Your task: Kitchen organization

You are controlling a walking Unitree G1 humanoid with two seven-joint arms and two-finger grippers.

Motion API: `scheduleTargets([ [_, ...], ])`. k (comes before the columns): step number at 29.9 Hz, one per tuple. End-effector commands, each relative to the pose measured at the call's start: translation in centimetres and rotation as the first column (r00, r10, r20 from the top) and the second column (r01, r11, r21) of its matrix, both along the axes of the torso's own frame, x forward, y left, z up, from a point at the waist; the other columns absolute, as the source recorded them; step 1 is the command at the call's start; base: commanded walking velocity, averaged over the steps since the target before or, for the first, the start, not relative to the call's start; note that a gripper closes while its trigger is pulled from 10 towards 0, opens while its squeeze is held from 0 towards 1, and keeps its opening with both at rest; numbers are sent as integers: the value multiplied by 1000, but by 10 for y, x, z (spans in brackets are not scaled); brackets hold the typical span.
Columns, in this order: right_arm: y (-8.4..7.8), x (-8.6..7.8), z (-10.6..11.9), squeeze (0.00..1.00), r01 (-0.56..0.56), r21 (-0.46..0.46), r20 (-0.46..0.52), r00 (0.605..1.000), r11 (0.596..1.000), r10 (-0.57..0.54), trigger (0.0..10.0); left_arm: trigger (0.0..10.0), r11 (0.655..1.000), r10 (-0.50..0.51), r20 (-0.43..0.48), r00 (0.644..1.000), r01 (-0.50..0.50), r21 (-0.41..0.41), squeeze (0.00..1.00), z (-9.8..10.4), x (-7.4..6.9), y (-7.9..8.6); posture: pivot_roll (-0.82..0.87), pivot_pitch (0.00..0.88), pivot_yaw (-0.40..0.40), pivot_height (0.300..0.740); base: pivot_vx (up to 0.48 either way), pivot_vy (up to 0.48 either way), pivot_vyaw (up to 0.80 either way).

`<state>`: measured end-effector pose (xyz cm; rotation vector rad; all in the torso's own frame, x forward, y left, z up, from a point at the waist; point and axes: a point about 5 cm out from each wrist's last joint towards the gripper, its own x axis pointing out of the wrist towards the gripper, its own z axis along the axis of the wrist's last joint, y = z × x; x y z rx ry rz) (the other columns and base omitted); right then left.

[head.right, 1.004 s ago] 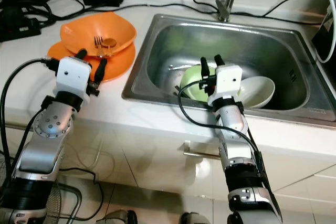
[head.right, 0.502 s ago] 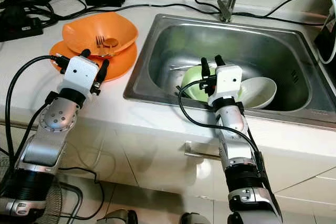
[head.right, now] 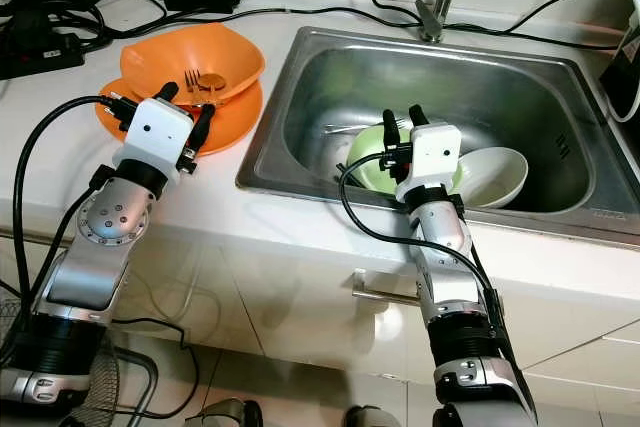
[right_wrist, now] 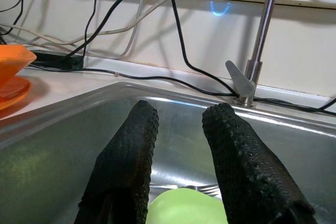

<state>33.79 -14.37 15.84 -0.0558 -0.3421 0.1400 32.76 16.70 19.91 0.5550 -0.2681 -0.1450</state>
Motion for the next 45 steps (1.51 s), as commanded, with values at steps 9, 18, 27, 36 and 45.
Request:
scheduleTargets([
  [9,-3,-1,0,0,18,17,-3,1000,1000,-18,10000,0,1000,-22,-11,1000,22,18,0,-4,0,-6,-7,71,-6,740,0,0,0],
  [18,-3,0,1,0,25,22,-4,1000,999,-25,10000,0,1000,-22,-6,1000,22,16,0,-2,0,-6,-7,73,-6,740,0,0,0],
  [27,-3,1,0,0,28,22,-9,1000,999,-28,10000,0,999,-26,7,1000,26,20,0,3,0,-6,-6,76,-8,740,0,0,0],
  [36,-3,1,0,0,26,22,-10,1000,999,-26,10000,0,999,-26,52,998,24,32,0,18,-2,-6,-4,77,-11,740,0,0,0],
  [45,-3,1,1,0,24,23,-8,1000,999,-23,10000,10000,998,31,115,993,-37,53,0,34,-4,-2,-2,80,-16,740,0,0,0],
])
